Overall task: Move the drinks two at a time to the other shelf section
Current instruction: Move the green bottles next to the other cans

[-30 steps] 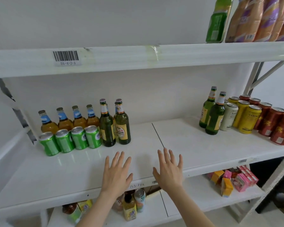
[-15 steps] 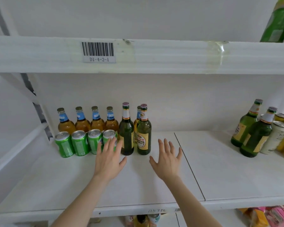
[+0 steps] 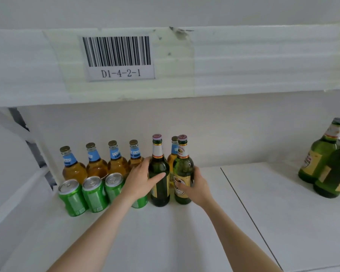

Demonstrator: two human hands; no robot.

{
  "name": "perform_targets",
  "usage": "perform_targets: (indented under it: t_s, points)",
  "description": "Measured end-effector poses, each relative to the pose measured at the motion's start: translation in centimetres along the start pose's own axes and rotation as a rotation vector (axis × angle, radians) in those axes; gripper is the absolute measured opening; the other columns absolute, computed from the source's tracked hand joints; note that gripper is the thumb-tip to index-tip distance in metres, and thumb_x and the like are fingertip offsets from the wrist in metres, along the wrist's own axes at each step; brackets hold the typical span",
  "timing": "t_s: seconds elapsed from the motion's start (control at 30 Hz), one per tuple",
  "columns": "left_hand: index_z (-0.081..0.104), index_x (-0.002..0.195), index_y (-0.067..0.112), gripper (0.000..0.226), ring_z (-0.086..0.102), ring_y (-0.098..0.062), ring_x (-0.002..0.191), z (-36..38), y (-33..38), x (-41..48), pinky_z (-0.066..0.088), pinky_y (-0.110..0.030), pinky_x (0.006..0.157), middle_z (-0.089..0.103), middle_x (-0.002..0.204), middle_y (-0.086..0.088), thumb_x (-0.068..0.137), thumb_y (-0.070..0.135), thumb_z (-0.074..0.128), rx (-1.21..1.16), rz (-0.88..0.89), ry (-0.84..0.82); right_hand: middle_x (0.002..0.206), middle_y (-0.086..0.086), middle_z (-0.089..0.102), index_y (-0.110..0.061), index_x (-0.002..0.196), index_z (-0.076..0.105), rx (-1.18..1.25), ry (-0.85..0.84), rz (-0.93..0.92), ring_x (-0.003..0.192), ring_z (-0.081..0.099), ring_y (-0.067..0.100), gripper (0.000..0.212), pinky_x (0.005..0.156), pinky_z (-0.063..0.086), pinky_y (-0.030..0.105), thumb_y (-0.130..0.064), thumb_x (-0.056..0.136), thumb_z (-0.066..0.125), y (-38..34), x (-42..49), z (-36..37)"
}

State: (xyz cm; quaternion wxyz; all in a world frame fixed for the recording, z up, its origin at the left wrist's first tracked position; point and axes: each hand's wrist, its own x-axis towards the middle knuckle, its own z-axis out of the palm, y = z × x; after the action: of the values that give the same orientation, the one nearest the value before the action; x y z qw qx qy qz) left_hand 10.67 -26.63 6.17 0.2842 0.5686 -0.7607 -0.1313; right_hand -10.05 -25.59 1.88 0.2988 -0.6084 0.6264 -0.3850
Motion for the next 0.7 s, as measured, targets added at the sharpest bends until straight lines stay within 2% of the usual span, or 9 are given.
perform_targets:
  t_s: [0.07,0.13,0.23,0.37,0.47,0.57,0.63,0.7]
  points:
    - [0.040,0.138,0.027,0.064,0.053,-0.018,0.124,0.2,-0.1,0.9,0.046,-0.039,0.101,0.057,0.135,0.005,0.086,0.057,0.061,-0.101,-0.020,-0.055,0.123,-0.005,0.061,-0.024,0.130,0.043,0.163,-0.025,0.026,0.107,0.057,0.015,0.066,0.087,0.052,0.031,-0.031,0.076,0.080,-0.1,0.6,0.1]
    - [0.046,0.132,0.026,0.059,0.057,-0.015,0.118,0.5,-0.2,1.6,0.047,-0.035,0.096,0.061,0.127,0.006,0.085,0.059,0.062,-0.178,-0.045,-0.052,0.116,-0.010,0.063,-0.030,0.121,0.048,0.253,-0.048,0.039,0.105,0.060,0.013,0.061,0.084,0.052,0.027,-0.030,0.071,0.084,0.2,1.1,0.0]
    - [0.052,0.124,0.025,0.051,0.061,-0.012,0.108,0.8,-0.1,2.2,0.048,-0.031,0.090,0.065,0.115,0.007,0.086,0.056,0.063,-0.263,-0.065,-0.031,0.116,-0.010,0.064,-0.032,0.118,0.050,0.336,-0.076,0.056,0.107,0.061,0.014,0.064,0.086,0.055,0.031,-0.030,0.065,0.087,0.8,1.7,0.0]
    - [0.051,0.121,0.025,0.041,0.060,-0.012,0.104,1.0,0.3,2.1,0.046,-0.028,0.087,0.065,0.112,0.005,0.089,0.048,0.062,-0.340,-0.090,-0.046,0.116,-0.011,0.065,-0.032,0.119,0.053,0.408,-0.075,0.066,0.107,0.062,0.013,0.066,0.086,0.056,0.032,-0.030,0.063,0.088,1.2,1.8,0.0]
    - [0.051,0.120,0.025,0.039,0.061,-0.013,0.103,1.0,0.4,1.9,0.050,-0.032,0.087,0.066,0.110,0.004,0.090,0.048,0.062,-0.332,-0.097,-0.025,0.114,-0.013,0.066,-0.034,0.117,0.055,0.455,-0.064,0.064,0.105,0.063,0.011,0.060,0.080,0.055,0.026,-0.026,0.068,0.087,1.1,1.3,-0.1]
    - [0.050,0.116,0.027,0.034,0.059,-0.006,0.096,1.1,0.9,1.6,0.046,-0.023,0.079,0.064,0.106,0.008,0.090,0.047,0.062,-0.300,-0.091,0.010,0.113,-0.014,0.067,-0.034,0.119,0.055,0.479,-0.074,0.059,0.103,0.063,0.009,0.057,0.075,0.053,0.020,-0.023,0.071,0.085,1.0,0.6,-0.2]
    - [0.049,0.111,0.030,0.029,0.054,0.002,0.089,1.2,1.3,1.3,0.041,-0.015,0.072,0.061,0.102,0.010,0.090,0.045,0.062,-0.291,-0.090,0.036,0.114,-0.013,0.067,-0.033,0.121,0.056,0.489,-0.073,0.059,0.105,0.063,0.010,0.059,0.079,0.054,0.025,-0.022,0.071,0.085,1.1,0.2,-0.2]
    - [0.049,0.111,0.030,0.029,0.055,0.001,0.088,1.3,1.6,0.9,0.042,-0.016,0.072,0.061,0.101,0.011,0.090,0.045,0.062,-0.295,-0.087,0.053,0.115,-0.011,0.067,-0.032,0.122,0.056,0.496,-0.069,0.061,0.106,0.062,0.012,0.061,0.085,0.055,0.031,-0.021,0.070,0.085,1.3,-0.3,-0.4]
